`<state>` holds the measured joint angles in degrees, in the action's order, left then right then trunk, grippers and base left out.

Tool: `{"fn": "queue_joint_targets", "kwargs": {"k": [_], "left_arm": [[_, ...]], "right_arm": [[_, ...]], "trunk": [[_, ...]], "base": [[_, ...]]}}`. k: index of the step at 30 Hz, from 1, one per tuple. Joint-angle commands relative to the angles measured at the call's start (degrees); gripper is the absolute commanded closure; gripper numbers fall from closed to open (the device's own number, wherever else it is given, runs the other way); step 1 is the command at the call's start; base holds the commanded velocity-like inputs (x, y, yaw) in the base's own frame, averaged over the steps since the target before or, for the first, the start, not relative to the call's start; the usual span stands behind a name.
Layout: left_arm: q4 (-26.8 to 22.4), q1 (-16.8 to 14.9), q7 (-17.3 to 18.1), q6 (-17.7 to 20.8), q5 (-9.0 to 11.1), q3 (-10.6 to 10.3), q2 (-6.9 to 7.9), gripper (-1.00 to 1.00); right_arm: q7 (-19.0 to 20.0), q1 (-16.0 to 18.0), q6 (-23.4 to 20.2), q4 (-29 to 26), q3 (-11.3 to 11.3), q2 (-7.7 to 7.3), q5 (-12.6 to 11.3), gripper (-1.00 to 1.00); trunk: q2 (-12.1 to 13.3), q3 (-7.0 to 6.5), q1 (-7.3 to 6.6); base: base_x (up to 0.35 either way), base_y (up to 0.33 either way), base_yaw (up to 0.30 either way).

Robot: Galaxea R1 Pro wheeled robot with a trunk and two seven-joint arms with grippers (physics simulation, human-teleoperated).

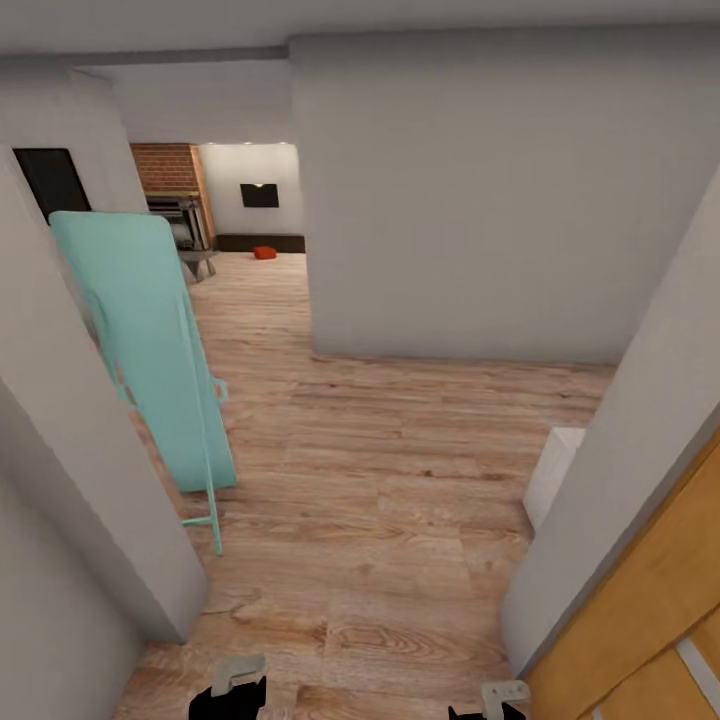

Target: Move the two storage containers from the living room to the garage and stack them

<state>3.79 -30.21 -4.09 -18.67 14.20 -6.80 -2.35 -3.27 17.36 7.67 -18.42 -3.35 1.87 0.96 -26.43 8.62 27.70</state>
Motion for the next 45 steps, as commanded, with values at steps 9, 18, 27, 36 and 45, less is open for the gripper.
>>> {"fn": "queue_joint_targets", "kwargs": {"k": [9,18,27,36,45], "left_arm": [[0.25,-0.11,-0.12,-0.40,0.38,-0.49,-0.02,-1.00],[0.25,-0.11,-0.12,-0.40,0.39,-0.49,-0.02,-1.00],[0.25,-0.11,-0.12,-0.40,0.39,-0.48,-0.02,-1.00],[0.25,-0.11,-0.12,-0.40,0.39,-0.49,-0.02,-1.00],[0.25,-0.11,-0.12,-0.33,0.39,-0.49,-0.02,-1.00]], "right_arm": [[-0.33,0.05,0.07,0.05,-0.34,-0.02,-0.06,-1.00],[-0.33,0.05,0.07,0.05,-0.34,-0.02,-0.08,-1.00],[-0.33,0.05,0.07,0.05,-0.39,-0.03,-0.08,-1.00],[-0.33,0.05,0.07,0.05,-0.40,-0.02,0.00,-1.00],[-0.33,0.05,0.07,0.05,-0.40,-0.02,-0.08,-1.00]], "trunk": [[-0.10,0.10,0.06],[-0.10,0.10,0.06],[-0.10,0.10,0.06],[-0.10,0.10,0.06],[-0.10,0.10,0.06]], "base": [[0.328,-0.089,0.000],[0.328,0.025,0.000],[0.328,0.079,0.000],[0.328,0.003,0.000],[0.328,0.000,0.000]]}}
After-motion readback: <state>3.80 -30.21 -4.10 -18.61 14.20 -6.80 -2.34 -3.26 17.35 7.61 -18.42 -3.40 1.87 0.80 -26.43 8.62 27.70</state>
